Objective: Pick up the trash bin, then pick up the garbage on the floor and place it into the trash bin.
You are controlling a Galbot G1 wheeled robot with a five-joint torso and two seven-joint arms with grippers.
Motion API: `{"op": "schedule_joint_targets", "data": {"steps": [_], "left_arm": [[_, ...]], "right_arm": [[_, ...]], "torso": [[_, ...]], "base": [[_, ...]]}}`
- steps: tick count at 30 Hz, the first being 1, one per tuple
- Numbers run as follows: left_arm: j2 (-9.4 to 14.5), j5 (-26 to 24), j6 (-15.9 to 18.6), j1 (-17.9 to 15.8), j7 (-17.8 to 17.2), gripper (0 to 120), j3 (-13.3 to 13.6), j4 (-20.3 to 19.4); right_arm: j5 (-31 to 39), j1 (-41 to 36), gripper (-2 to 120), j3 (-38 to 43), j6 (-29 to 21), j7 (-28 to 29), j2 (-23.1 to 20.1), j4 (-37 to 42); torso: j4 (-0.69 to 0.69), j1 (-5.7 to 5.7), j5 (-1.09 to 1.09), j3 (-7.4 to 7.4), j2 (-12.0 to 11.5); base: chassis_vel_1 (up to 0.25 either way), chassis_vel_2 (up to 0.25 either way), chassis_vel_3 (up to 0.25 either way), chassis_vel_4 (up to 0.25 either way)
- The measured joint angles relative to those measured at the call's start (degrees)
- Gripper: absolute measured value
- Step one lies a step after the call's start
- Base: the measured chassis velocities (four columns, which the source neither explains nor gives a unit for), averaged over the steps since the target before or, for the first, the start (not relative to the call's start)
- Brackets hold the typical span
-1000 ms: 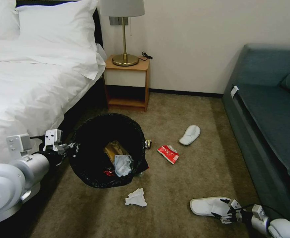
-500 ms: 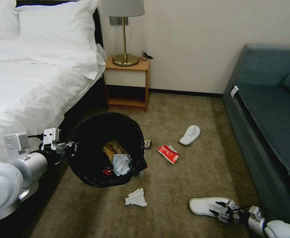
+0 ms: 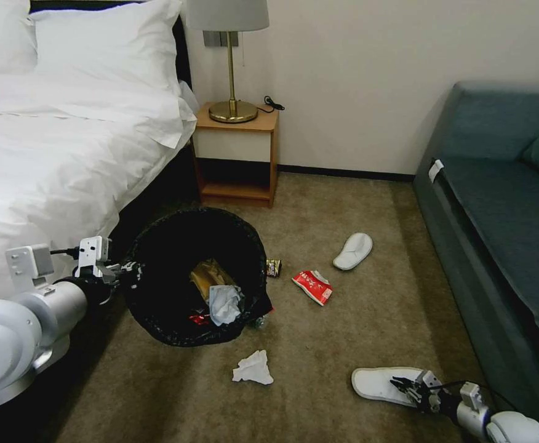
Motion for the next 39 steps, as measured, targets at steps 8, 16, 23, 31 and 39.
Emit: {"op": "schedule_joint_targets", "data": {"steps": [8, 16, 23, 31, 39], "left_arm": [[-0.3, 0.0, 0.0, 0.4, 0.0, 2, -0.1, -0.4], [-0.6, 0.3, 0.0, 0.7, 0.0, 2, 0.2, -1.0], [-1.2, 1.2, 0.0, 0.9, -0.2, 2, 1.7, -1.2], [-1.6, 1.9, 0.0, 0.6, 0.4, 2, 3.5, -1.0], [-1.5, 2.0, 0.0, 0.8, 1.0, 2, 3.5, -1.1]], "right_arm": [[0.0, -0.4, 0, 0.6, -0.3, 1.2, 0.0, 0.9], [0.1, -1.7, 0, 3.6, -0.2, 2.8, 0.0, 3.9], [5.6, -7.7, 0, 11.1, -4.5, 5.4, -2.2, 22.4], [12.7, -9.1, 0, 17.1, -11.1, 9.5, -3.7, 41.7], [21.0, -4.3, 0, 16.0, -17.5, 15.3, -3.9, 55.3]], "torso": [[0.0, 0.0, 0.0, 0.0, 0.0], [0.0, 0.0, 0.02, 0.0, 0.0], [0.01, 0.0, -0.01, 0.0, 0.0], [0.0, 0.0, -0.02, 0.0, 0.0], [0.0, 0.0, -0.01, 0.0, 0.0]], "base": [[0.0, 0.0, 0.0, 0.0], [0.0, 0.0, 0.0, 0.0], [0.0, 0.0, 0.0, 0.0], [0.0, 0.0, 0.0, 0.0], [0.0, 0.0, 0.0, 0.0]]}}
